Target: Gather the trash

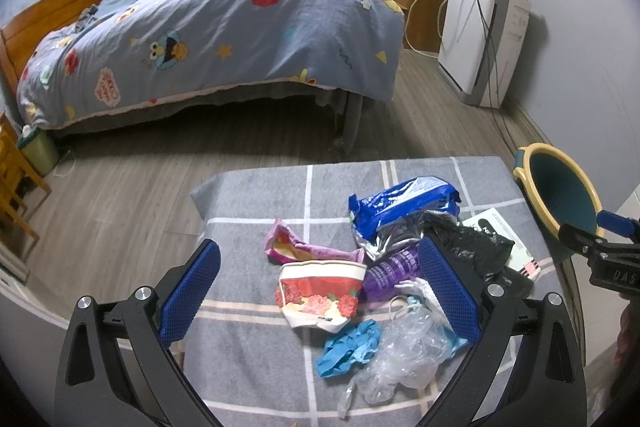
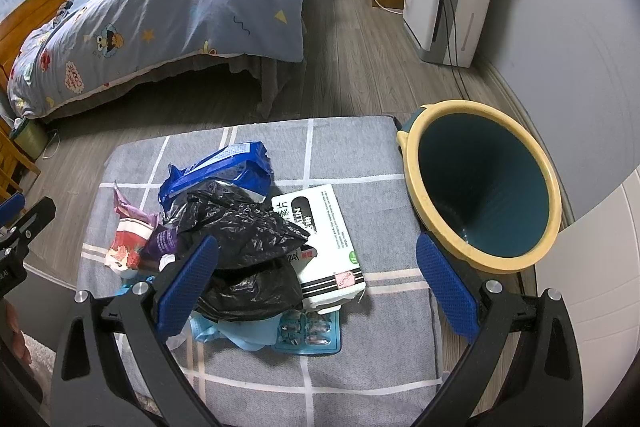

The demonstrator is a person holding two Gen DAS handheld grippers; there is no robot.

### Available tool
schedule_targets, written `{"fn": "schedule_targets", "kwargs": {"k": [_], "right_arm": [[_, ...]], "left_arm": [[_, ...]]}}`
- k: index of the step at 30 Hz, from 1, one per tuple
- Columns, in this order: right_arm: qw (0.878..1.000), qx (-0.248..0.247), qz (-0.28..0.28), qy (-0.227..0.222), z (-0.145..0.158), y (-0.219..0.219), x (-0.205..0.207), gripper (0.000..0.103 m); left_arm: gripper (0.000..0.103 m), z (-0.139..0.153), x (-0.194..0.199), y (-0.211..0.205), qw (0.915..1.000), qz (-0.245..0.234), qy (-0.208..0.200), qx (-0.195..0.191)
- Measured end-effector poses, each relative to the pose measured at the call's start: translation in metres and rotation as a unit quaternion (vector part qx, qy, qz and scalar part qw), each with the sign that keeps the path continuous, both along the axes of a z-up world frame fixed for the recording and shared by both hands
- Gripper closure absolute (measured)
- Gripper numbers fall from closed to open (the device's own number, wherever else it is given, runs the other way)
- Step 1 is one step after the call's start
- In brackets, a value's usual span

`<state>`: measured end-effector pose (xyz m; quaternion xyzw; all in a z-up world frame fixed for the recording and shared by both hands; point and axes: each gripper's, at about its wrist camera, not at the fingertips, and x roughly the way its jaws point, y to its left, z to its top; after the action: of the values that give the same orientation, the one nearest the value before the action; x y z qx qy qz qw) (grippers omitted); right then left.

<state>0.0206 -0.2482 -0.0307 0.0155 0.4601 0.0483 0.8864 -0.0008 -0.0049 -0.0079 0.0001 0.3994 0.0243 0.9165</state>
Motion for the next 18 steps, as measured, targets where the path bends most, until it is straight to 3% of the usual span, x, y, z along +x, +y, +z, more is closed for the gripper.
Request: {"fn": "schedule_targets", "kwargs": {"k": [4, 9, 15, 18], "right_arm": [[1.0, -0.013, 0.012, 0.002, -0.001, 0.008, 0.0, 0.006], [0.997, -0.024, 0.067, 0.008, -0.008, 0.037, -0.002, 0.006], [0.992, -0.019, 0.106, 0.07, -0.043, 0.071, 0.009, 0.006], [0.987, -0.028, 0.128, 0.098, -0.061, 0.086, 0.012, 0.018]], "left_arm": [[0.005, -0.007, -0.004, 0.008, 0.9999, 0.006, 0.004, -0.011], [0.005, -0.009, -0.001, 0.021, 0.9992, 0.026, 0.011, -0.027], [0.005, -0.02, 0.017, 0.045, 0.9955, 0.067, 0.052, -0.042], [0.005, -0.037, 0.025, 0.052, 0.9919, 0.068, 0.089, -0.061]]}}
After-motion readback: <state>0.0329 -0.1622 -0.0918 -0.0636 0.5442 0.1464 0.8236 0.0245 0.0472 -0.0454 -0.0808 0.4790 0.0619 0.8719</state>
